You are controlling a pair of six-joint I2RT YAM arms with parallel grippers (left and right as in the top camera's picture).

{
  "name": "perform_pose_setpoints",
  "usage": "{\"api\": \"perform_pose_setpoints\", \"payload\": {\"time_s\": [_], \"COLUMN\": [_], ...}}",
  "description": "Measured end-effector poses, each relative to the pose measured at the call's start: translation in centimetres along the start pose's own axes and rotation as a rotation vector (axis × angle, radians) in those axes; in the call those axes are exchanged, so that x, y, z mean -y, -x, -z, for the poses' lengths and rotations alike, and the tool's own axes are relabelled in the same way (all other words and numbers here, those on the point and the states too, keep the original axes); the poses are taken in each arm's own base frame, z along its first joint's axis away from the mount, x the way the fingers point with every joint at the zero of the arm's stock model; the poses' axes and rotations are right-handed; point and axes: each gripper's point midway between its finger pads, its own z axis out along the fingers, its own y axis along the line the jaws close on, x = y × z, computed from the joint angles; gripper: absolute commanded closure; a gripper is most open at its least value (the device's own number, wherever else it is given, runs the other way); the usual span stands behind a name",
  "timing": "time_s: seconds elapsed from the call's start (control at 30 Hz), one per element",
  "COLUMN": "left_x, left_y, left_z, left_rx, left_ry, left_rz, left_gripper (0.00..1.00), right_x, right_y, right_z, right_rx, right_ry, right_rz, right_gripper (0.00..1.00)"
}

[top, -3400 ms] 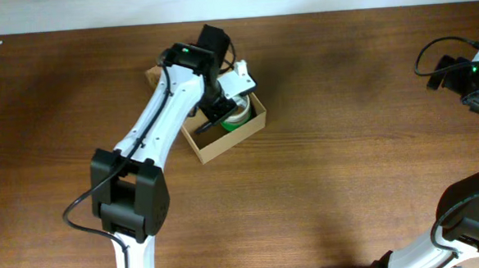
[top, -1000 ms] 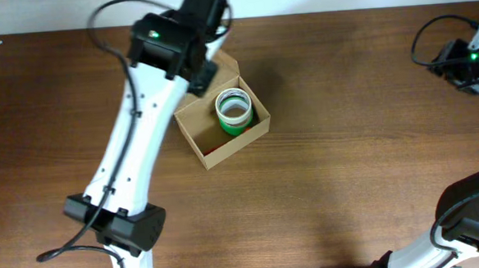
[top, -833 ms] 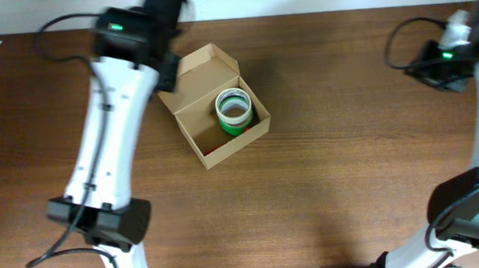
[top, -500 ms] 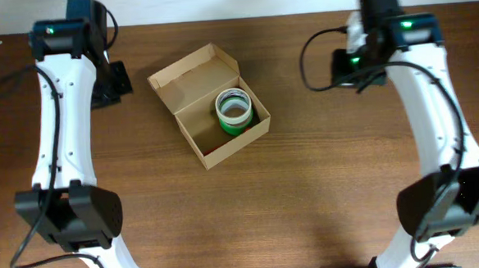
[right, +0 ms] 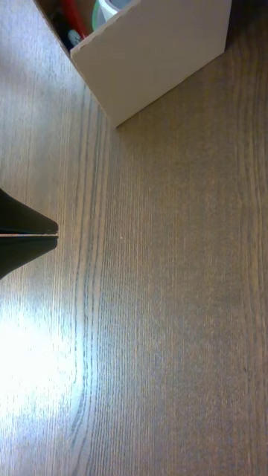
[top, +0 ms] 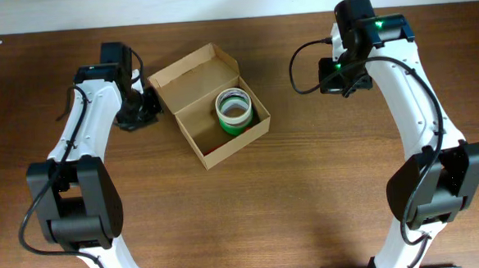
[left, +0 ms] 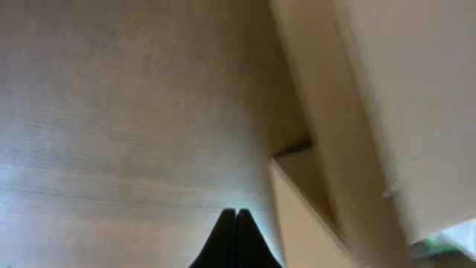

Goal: Pack container

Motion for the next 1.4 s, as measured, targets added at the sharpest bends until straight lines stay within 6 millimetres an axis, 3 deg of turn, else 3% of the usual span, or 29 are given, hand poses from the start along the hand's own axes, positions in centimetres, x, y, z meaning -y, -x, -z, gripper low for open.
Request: {"api": "perform_pose_setpoints", "payload": {"time_s": [0.4, 0.7, 1.07, 1.17, 1.27, 1.4], "left_x": [3.3, 5.2, 8.0, 7.8, 6.3, 4.0], "left_y": [4.7, 6.5, 7.7, 7.6, 8.4, 10.2], "left_z": [0.2, -2.5, -2.1, -2.1, -1.6, -0.5], "left_rx": [0.181, 0.209, 0.257, 0.241, 0.244, 0.277], "left_ry": [-0.156, -0.263, -0.4, -0.413, -0.429, -0.469], "left_rz": [-0.052, -0.085, -0.141, -0.119, -0.051, 0.04], "left_gripper": [0.98, 0.98, 0.98, 0.98, 0.98, 0.98], "right_x": [0.0, -0.1, -0.8, -1.7, -3.0, -4.7], "right_y": [0.5, 0.7, 1.4, 2.5, 4.1, 5.9], "right_z": [0.0, 0.0, 0.0, 0.1, -0.4, -2.9], "right_rx": [0.019, 0.028, 0.057, 0.096, 0.139, 0.128], "right_ry": [-0.003, 0.001, 0.043, 0.089, 0.175, 0.33], "right_rz": [0.001, 0.001, 0.005, 0.004, -0.037, -0.12], "right_gripper": [0.96, 0.96, 0.96, 0.96, 0.96, 0.96]}}
